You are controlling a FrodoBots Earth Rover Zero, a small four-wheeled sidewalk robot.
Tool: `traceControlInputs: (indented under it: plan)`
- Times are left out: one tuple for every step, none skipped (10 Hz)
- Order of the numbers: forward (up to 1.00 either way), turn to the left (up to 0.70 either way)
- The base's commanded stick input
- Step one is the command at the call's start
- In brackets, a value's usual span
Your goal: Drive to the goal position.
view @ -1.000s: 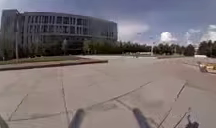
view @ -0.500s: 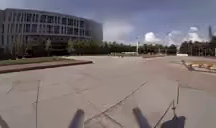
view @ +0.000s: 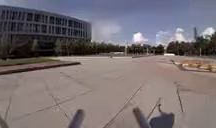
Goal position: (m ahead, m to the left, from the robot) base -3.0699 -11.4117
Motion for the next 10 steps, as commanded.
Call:
traceControlInputs:
  plan:
    - [0.0, 0.0]
    - [0.0, 0.0]
    - [0.0, 0.0]
    - [0.0, 0.0]
    - [0.0, 0.0]
    - [0.44, -0.02]
    - [0.96, -0.02]
    - [1.0, -0.02]
    - [1.0, -0.02]
    - [1.0, -0.02]
